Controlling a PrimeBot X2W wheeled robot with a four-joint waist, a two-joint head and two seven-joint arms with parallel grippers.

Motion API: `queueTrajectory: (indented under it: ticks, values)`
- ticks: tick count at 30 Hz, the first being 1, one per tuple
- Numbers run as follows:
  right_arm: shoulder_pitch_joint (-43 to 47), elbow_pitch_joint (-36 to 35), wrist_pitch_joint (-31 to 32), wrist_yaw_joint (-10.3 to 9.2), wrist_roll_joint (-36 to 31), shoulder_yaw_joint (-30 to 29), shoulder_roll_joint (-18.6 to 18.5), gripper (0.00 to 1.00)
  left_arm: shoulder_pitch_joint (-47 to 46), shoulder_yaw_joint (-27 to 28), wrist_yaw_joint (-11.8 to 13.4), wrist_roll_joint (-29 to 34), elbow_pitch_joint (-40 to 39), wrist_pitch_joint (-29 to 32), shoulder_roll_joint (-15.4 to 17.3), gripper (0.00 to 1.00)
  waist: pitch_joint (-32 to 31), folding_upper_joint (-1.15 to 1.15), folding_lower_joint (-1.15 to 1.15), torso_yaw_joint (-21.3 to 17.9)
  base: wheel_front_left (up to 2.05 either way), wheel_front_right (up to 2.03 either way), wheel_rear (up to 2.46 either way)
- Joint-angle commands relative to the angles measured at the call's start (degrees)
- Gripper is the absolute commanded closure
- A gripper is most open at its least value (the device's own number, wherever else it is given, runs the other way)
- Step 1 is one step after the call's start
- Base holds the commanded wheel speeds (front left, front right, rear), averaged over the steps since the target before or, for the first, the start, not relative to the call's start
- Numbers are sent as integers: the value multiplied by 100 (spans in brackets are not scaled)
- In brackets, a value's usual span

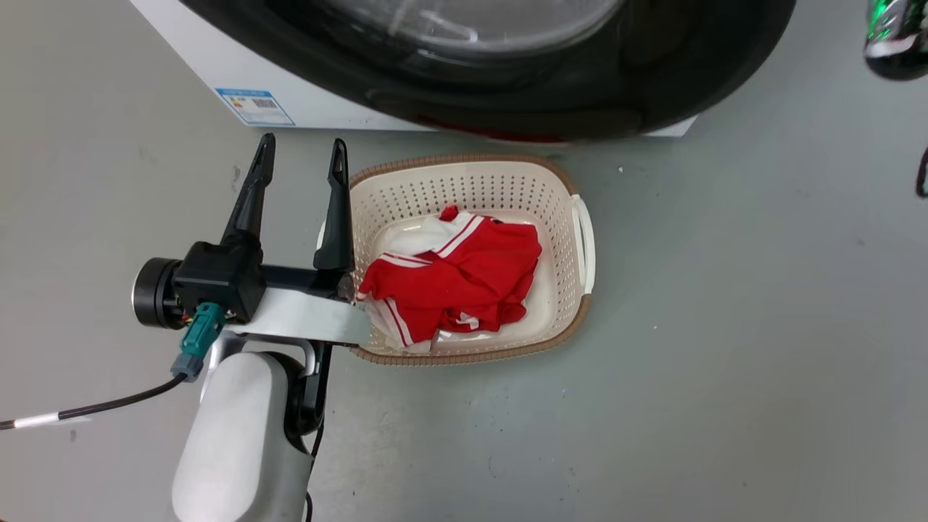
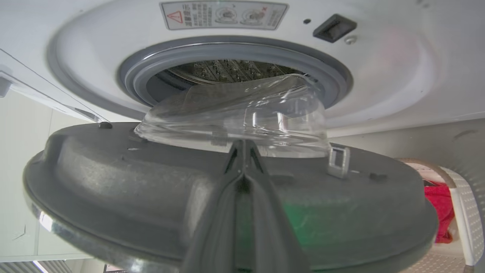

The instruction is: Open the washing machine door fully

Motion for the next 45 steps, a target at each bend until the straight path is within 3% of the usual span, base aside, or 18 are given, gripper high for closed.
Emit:
queueTrajectory:
  ticks: [1,21,45]
  values:
    - [132,-59,91,2,68,33,88,100,96,-6,8,-6,24,-15,-3,0,-124,0,0,-33,0,0,0]
    - [1631,-761,826,1,344,434,477,100,657,13,-43,1,409,-15,-3,0,-1152,0,0,-146,0,0,0]
    - [3681,-1947,828,1,807,1018,1153,100,1422,-123,-153,29,718,-15,-3,0,-2332,0,0,75,0,0,0]
